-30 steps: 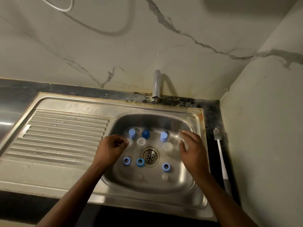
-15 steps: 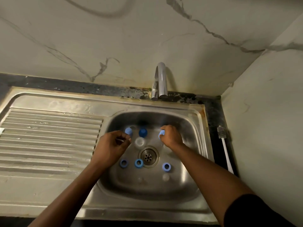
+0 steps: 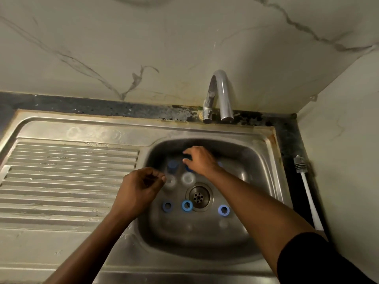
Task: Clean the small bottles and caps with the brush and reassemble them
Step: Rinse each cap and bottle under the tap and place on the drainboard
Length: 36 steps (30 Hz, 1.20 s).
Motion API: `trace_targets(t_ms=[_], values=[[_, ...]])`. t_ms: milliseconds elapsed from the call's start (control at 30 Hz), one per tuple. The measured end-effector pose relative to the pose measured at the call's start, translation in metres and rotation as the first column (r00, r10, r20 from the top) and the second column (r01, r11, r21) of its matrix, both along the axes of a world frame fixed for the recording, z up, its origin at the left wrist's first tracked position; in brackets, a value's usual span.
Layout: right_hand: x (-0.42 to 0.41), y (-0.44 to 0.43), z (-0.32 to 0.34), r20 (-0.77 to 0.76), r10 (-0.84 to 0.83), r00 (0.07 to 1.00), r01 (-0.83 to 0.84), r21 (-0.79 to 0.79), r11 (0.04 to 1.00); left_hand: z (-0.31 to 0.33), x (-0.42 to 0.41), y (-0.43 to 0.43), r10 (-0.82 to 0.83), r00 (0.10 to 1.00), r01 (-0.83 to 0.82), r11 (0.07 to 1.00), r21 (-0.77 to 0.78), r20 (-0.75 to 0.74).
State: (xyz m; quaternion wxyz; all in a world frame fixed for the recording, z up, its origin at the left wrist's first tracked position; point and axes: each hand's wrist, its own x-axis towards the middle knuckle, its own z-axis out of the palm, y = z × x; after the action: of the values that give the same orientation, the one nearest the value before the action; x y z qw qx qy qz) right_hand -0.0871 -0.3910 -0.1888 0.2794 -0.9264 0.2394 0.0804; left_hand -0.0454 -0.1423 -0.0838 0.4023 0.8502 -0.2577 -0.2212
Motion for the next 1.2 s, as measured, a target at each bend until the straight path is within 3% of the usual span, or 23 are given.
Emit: trace_targets(t_ms=[133, 300, 533, 633, 733, 800, 900, 1000, 1133, 1200], values=[[0.024, 0.021, -0.005, -0.066, 0.105, 0.992, -0.102, 0.046, 0.994, -0.004, 0.005, 0.001, 0.009, 1.0, -0.01, 1.0, -0.007, -0.021], [0.033, 0.031, -0.015, -0.131, 0.148, 0.98, -0.15, -0.005, 0.989, -0.008, 0.012, 0.007, 0.021, 0.999, -0.021, 1.0, -0.013, -0.043], [0.01, 0.016, 0.012, 0.044, 0.047, 0.998, -0.053, 0.148, 0.988, 0.002, 0.017, -0.014, -0.049, 0.999, 0.049, 0.999, -0.016, -0.01], [-0.015, 0.001, 0.034, 0.114, -0.066, 0.991, 0.045, 0.176, 0.983, 0.011, 0.021, -0.042, -0.169, 0.973, 0.173, 0.985, -0.013, 0.156], [-0.04, -0.008, 0.058, 0.179, -0.198, 0.964, 0.169, 0.164, 0.972, 0.02, 0.029, -0.083, -0.42, 0.81, 0.384, 0.907, 0.17, 0.409], [-0.052, -0.012, 0.07, 0.213, -0.264, 0.941, 0.241, 0.129, 0.962, 0.027, 0.036, -0.114, -0.589, 0.661, 0.456, 0.808, 0.373, 0.466], [-0.069, -0.02, 0.085, 0.215, -0.342, 0.915, 0.32, 0.132, 0.938, 0.04, 0.04, -0.159, -0.755, 0.434, 0.442, 0.654, 0.613, 0.492], [-0.084, -0.022, 0.099, 0.279, -0.389, 0.878, 0.347, 0.188, 0.919, 0.049, 0.042, -0.185, -0.818, 0.256, 0.357, 0.575, 0.736, 0.515], [-0.097, -0.019, 0.117, 0.303, -0.395, 0.867, 0.335, 0.231, 0.914, 0.043, 0.048, -0.187, -0.839, 0.243, 0.218, 0.536, 0.815, 0.486], [-0.1, -0.019, 0.122, 0.32, -0.39, 0.863, 0.332, 0.223, 0.917, 0.037, 0.046, -0.184, -0.819, 0.317, 0.22, 0.554, 0.803, 0.478]])
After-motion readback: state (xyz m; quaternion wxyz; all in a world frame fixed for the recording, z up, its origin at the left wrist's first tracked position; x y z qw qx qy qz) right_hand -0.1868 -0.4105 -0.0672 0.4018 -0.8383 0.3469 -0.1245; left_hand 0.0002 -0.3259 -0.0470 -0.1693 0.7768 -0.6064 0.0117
